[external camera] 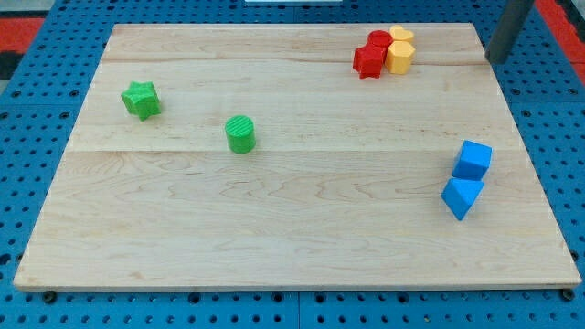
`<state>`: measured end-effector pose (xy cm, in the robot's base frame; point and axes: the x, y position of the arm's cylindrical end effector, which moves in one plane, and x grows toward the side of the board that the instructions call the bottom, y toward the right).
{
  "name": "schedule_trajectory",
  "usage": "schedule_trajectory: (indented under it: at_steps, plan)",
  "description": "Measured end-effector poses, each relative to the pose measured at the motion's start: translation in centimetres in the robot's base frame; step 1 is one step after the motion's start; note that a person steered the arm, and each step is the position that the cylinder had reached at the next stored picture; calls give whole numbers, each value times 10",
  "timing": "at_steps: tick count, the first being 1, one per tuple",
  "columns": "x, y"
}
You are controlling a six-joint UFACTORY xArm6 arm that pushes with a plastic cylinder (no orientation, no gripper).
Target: Move your arm towards the bottom side of the yellow hexagon
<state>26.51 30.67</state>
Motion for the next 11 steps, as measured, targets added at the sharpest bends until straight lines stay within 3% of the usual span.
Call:
schedule_trajectory:
  at_steps: [1,2,4,9,11]
  plan:
    - [-24,-13]
    - [-29,-75]
    - [-51,-89]
    - [41,-91]
    - [60,-153]
